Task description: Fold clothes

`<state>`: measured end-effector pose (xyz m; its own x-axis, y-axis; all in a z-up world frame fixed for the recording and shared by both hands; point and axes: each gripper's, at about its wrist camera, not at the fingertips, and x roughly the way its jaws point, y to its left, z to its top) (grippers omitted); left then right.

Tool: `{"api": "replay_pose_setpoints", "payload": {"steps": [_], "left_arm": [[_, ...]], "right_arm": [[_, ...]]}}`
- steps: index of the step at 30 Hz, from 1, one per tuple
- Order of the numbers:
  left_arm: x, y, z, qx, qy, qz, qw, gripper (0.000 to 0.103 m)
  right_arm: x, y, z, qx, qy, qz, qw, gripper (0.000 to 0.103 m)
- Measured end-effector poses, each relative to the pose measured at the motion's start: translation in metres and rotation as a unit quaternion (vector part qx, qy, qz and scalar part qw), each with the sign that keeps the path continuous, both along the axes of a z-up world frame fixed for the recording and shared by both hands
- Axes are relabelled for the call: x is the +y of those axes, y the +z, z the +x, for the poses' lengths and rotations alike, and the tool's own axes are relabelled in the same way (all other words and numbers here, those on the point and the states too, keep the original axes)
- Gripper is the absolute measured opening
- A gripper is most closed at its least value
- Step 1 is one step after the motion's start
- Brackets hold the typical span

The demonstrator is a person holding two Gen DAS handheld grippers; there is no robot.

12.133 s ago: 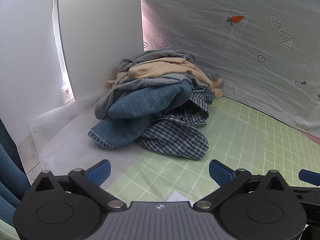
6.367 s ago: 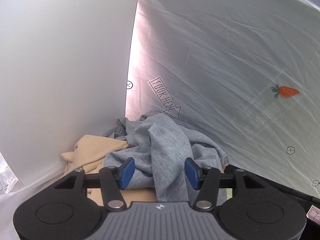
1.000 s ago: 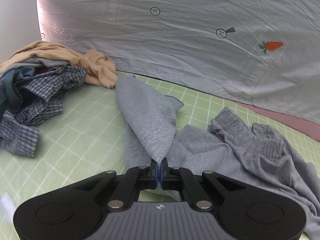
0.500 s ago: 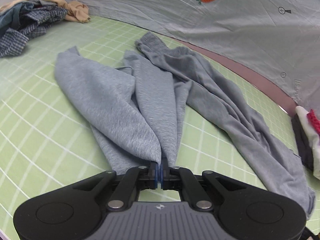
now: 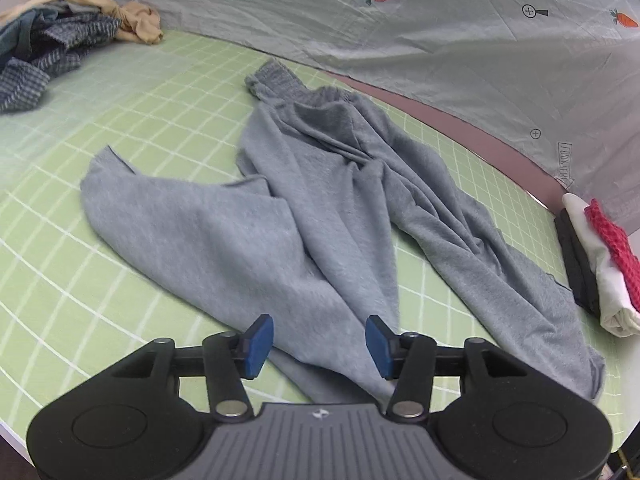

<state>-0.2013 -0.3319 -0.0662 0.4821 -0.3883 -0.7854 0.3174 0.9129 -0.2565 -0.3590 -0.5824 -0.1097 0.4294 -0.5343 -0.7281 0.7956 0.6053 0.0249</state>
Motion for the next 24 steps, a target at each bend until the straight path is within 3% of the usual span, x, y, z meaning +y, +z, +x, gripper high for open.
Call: {"api": "replay_pose_setpoints", "payload": {"steps": [3, 6, 14, 24], "left_arm": [[0.027, -0.002, 0.026, -0.015, 0.023, 0.035, 0.9990, 0.056], [0.063, 0.002, 0.048, -0.010, 0.055, 0.039, 0.9977, 0.056], [0.129, 0.007, 0.087, -0.021, 0.068, 0.050, 0.9962, 0.059], [0.154, -0.006, 0.103, -0.001, 0.081, 0.047, 0.9956, 0.063]], "right_arm": [[0.030, 0.003, 0.025, -0.013, 0.021, 0.012, 1.000, 0.092], [0.062, 0.002, 0.052, -0.020, 0.036, 0.027, 0.999, 0.093], [0.140, -0.003, 0.108, -0.032, 0.011, 0.059, 0.998, 0.093], [0.161, -0.011, 0.117, -0.011, 0.017, 0.044, 0.999, 0.095]]}}
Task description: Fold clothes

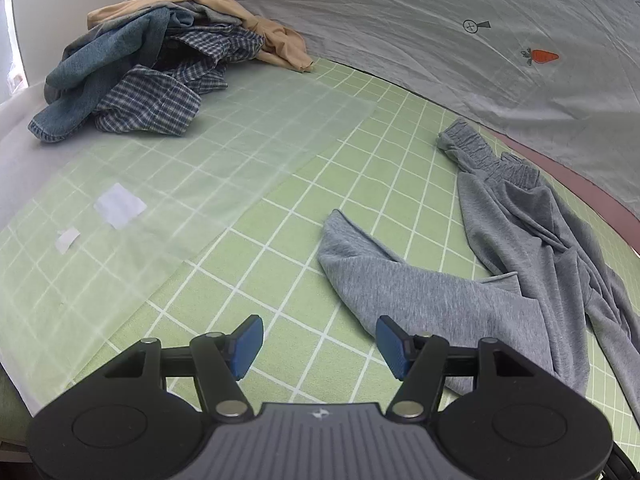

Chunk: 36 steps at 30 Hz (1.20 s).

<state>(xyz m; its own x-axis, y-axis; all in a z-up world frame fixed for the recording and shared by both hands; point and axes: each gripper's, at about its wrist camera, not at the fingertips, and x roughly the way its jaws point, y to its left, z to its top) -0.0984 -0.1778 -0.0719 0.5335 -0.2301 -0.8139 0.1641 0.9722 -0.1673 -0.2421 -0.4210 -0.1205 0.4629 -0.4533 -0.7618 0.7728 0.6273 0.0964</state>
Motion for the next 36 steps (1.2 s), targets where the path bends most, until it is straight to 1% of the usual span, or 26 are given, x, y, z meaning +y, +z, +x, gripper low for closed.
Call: {"api": "replay_pose_setpoints", "payload": {"steps": [1, 3, 4, 5, 6, 7, 8, 11, 12, 15, 19, 22, 25, 27, 28, 29, 30, 32, 33, 34, 36], "left_arm": [[-0.002, 0.000, 0.000, 0.000, -0.005, 0.000, 1.0000, 0.064], [-0.007, 0.000, -0.002, -0.001, -0.012, 0.003, 0.9999, 0.064], [-0.010, 0.000, -0.003, 0.000, -0.015, 0.002, 0.9999, 0.064], [-0.014, -0.001, -0.004, 0.001, -0.018, 0.001, 0.9998, 0.064], [-0.017, -0.001, -0.006, 0.003, -0.022, 0.000, 0.9998, 0.064], [-0.021, -0.001, -0.008, 0.002, -0.026, 0.000, 0.9997, 0.064], [-0.025, -0.001, -0.010, 0.001, -0.030, 0.002, 0.9995, 0.064], [-0.039, 0.000, -0.017, -0.003, -0.045, 0.003, 0.9990, 0.064], [-0.044, 0.000, -0.020, -0.003, -0.047, 0.003, 0.9989, 0.064], [-0.059, 0.001, -0.031, -0.001, -0.047, 0.003, 0.9989, 0.064], [-0.081, 0.004, -0.049, 0.003, -0.044, 0.002, 0.9990, 0.065], [-0.096, 0.006, -0.061, 0.006, -0.040, 0.002, 0.9992, 0.065], [-0.108, 0.008, -0.070, 0.007, -0.031, 0.001, 0.9995, 0.066], [-0.114, 0.009, -0.075, 0.008, -0.030, -0.002, 0.9995, 0.066], [-0.117, 0.008, -0.077, 0.008, -0.030, -0.002, 0.9995, 0.068], [-0.119, 0.008, -0.079, 0.007, -0.031, 0.001, 0.9995, 0.070], [-0.120, 0.007, -0.081, 0.007, -0.031, 0.004, 0.9995, 0.071], [-0.122, 0.005, -0.083, 0.005, -0.034, 0.011, 0.9994, 0.071], [-0.122, 0.004, -0.083, 0.005, -0.038, 0.013, 0.9992, 0.071], [-0.122, 0.002, -0.082, 0.004, -0.041, 0.017, 0.9990, 0.072], [-0.121, -0.001, -0.077, 0.003, -0.046, 0.024, 0.9986, 0.072]], "right_arm": [[-0.001, -0.001, -0.002, -0.001, 0.000, 0.004, 1.000, 0.093], [-0.003, -0.002, -0.009, -0.018, 0.002, 0.009, 1.000, 0.081], [-0.003, -0.001, -0.011, -0.023, 0.012, 0.006, 1.000, 0.060], [-0.003, 0.000, -0.013, -0.028, 0.024, 0.003, 0.999, 0.044], [-0.005, 0.001, -0.015, -0.038, 0.037, 0.008, 0.999, 0.036], [-0.007, 0.002, -0.017, -0.038, 0.042, 0.008, 0.998, 0.017], [-0.008, 0.002, -0.019, -0.036, 0.047, 0.006, 0.998, 0.009], [-0.021, 0.006, -0.032, -0.036, 0.050, -0.003, 0.998, 0.004], [-0.027, 0.008, -0.039, -0.036, 0.048, -0.008, 0.998, 0.004], [-0.054, 0.010, -0.060, -0.013, 0.034, -0.050, 0.998, 0.004], [-0.127, 0.008, -0.098, 0.011, -0.011, -0.075, 0.997, 0.004], [-0.178, 0.009, -0.119, 0.033, -0.025, -0.111, 0.993, 0.004], [-0.223, 0.010, -0.126, 0.050, -0.040, -0.140, 0.988, 0.005], [-0.241, 0.011, -0.127, 0.059, -0.050, -0.148, 0.986, 0.010], [-0.248, 0.012, -0.127, 0.063, -0.055, -0.149, 0.985, 0.022], [-0.247, 0.014, -0.127, 0.061, -0.063, -0.150, 0.985, 0.038], [-0.246, 0.015, -0.128, 0.058, -0.071, -0.151, 0.984, 0.045], [-0.241, 0.017, -0.128, 0.051, -0.084, -0.146, 0.984, 0.069], [-0.234, 0.018, -0.128, 0.047, -0.091, -0.140, 0.985, 0.076], [-0.227, 0.018, -0.128, 0.042, -0.098, -0.133, 0.985, 0.087], [-0.209, 0.016, -0.129, 0.031, -0.108, -0.118, 0.987, 0.087]]}}
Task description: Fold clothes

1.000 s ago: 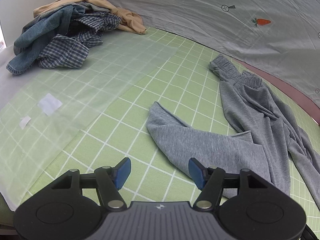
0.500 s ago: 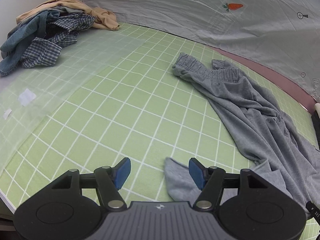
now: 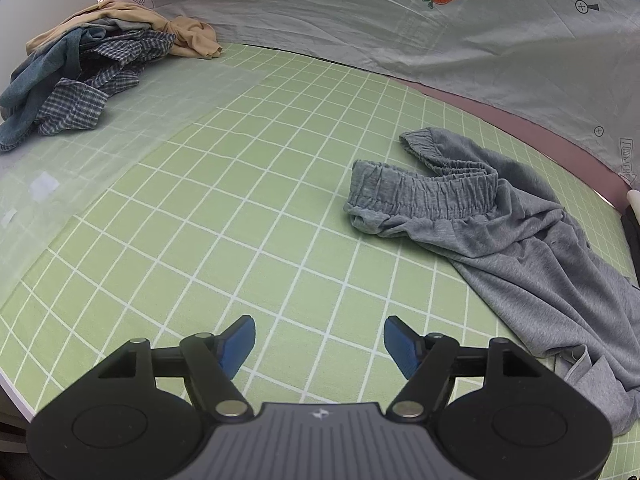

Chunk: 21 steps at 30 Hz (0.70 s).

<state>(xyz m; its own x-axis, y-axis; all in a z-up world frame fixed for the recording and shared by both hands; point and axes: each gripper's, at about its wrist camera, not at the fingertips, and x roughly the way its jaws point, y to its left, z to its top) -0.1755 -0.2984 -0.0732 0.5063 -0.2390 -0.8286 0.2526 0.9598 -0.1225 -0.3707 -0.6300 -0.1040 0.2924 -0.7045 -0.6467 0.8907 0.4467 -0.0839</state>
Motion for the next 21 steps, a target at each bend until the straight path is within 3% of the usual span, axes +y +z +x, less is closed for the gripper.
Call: {"api": "replay_pose_setpoints", "payload": {"steps": [6, 12, 21], "left_arm": [[0.002, -0.008, 0.032, 0.011, -0.021, 0.003, 0.9997, 0.072], [-0.003, -0.012, 0.068, 0.011, -0.069, -0.006, 0.9976, 0.072], [-0.041, -0.030, 0.120, 0.019, -0.171, -0.026, 0.9848, 0.073]], "right_arm": [[0.055, -0.017, 0.014, -0.019, -0.013, 0.053, 0.998, 0.088], [0.097, -0.030, 0.035, -0.022, -0.036, 0.073, 0.996, 0.091], [0.115, -0.037, 0.047, -0.017, -0.094, 0.075, 0.993, 0.093]]}}
